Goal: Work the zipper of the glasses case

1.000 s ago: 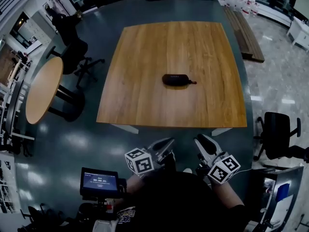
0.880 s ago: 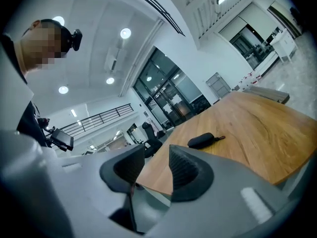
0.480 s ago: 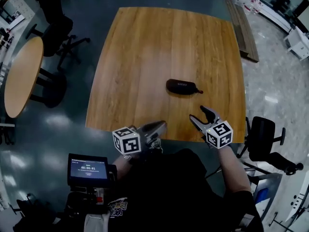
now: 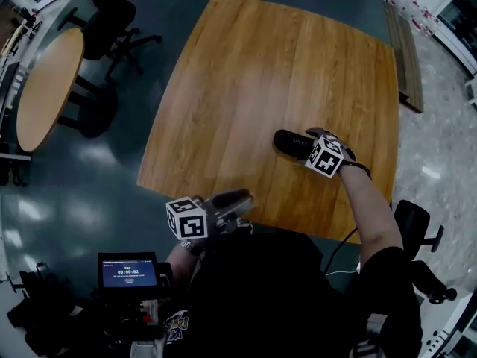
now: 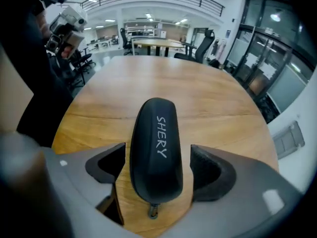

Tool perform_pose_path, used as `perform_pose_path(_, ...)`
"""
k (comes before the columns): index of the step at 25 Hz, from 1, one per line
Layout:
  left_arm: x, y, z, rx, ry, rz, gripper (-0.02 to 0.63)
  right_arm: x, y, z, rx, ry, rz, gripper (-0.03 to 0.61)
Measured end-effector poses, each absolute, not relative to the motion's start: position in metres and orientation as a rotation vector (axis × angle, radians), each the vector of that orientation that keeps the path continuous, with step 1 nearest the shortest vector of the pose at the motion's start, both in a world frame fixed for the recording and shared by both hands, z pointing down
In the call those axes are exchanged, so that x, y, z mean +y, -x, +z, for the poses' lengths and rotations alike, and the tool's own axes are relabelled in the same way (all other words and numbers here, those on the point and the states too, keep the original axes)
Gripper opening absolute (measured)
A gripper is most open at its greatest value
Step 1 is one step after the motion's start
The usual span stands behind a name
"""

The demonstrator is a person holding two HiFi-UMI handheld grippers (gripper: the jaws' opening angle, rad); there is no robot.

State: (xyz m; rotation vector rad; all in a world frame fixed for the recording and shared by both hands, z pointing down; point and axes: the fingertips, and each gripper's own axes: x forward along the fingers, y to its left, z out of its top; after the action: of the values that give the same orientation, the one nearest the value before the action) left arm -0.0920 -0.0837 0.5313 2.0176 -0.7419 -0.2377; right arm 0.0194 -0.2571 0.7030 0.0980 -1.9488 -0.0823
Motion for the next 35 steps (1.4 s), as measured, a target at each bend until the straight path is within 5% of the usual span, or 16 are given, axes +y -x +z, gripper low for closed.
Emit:
perform_pose_path(5,-0.074,0.1,0.533,-0.809,-1.989,-0.222,0.14,-0.25,-0.008,0.715,-1.945,0.03,-0.16,0.342)
perform_pose_path(11,-0.124,0.12,0.525,-0.882,-2.177,0.035,0.26,-0.21,0.018,0.623,-1.948,0.215,-0.863,0.336)
perform_pose_path(14,-0.145,0.079,0.512,-0.668,-2.332,0.274,0.343,-0.167,0.026,0.564,-1.943,0.339,-1.108,0.337)
perform_pose_path(20,-0.127,-0.013,0.48,-0.078,-2.368,0.458,0.366,-0.113,0.024,0.498,-1.865,0.425,-1.314,0.337)
perform_pose_path(26,-0.125,-0.018,0.468,-0.003,-2.327,0.32,0.288,-0.122,-0.014,0.447,-2.136,0.335,-0.879,0.37)
perform_pose_path(30,-0.1,-0.011,0.423,0.195,-2.489,0.225,0.285,-0.136,-0.042,0.382,-2.493,0.339,-0.339,0.218)
perform_pose_path(35,-0.067,-0.007,0.4,0.354,-2.66,0.436,0.281,-0.11,-0.029,0.352,-2.557,0.633,0.132,0.186)
